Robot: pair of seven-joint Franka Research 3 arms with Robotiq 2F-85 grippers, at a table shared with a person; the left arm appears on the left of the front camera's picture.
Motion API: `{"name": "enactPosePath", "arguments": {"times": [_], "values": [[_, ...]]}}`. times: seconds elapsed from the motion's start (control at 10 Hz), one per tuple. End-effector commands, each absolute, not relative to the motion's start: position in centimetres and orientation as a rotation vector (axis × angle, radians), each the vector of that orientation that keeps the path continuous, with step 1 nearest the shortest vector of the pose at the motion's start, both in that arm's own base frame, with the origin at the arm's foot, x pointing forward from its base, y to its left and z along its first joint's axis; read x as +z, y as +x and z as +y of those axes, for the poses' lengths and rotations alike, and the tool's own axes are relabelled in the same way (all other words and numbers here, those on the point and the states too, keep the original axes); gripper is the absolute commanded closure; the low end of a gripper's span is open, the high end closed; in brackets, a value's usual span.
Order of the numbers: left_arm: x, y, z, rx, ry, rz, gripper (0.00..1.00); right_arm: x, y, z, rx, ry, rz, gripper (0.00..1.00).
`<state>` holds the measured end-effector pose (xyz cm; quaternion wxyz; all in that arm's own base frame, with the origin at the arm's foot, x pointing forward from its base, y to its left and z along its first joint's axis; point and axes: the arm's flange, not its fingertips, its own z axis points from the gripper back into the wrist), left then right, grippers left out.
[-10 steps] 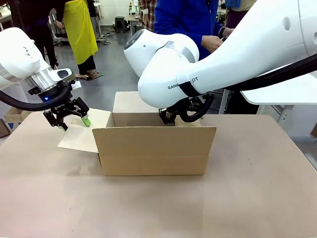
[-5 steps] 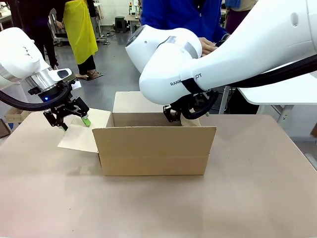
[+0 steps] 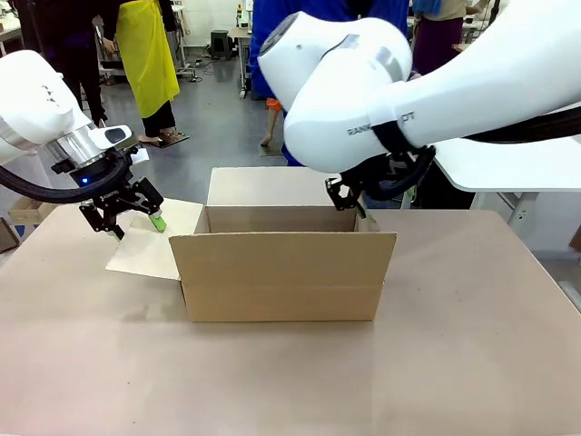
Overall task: Pack the gift set into the box.
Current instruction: Place both hands on the side flaps of the Package Box and spread them outward, then lift both hands away from the flaps of the Package Box.
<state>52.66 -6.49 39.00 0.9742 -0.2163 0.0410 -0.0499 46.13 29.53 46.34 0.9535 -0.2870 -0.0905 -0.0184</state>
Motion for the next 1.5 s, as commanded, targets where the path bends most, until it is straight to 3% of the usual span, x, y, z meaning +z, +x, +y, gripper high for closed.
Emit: {"name": "enactPosePath", "arguments": {"times": [0.0, 0.5, 0.8, 0.9, 1.4], "values": [[39.2, 52.4, -6.5, -0.092, -0.426, 0.083, 0.00, 46.0, 45.8, 25.3, 0.008, -0.496, -0.159, 0.00], [39.2, 52.4, -6.5, -0.092, -0.426, 0.083, 0.00, 42.7, 45.4, 15.2, 0.049, -0.207, -0.099, 0.00], [39.2, 52.4, -6.5, -0.092, -0.426, 0.083, 0.00, 39.1, 45.3, 14.3, 0.063, -0.034, -0.067, 0.00], [39.2, 52.4, -6.5, -0.092, -0.426, 0.083, 0.00, 40.7, 46.0, 14.2, 0.028, -0.173, -0.091, 0.00], [39.2, 52.4, -6.5, -0.092, -0.426, 0.083, 0.00, 40.7, 46.0, 14.2, 0.028, -0.173, -0.091, 0.00]]}}
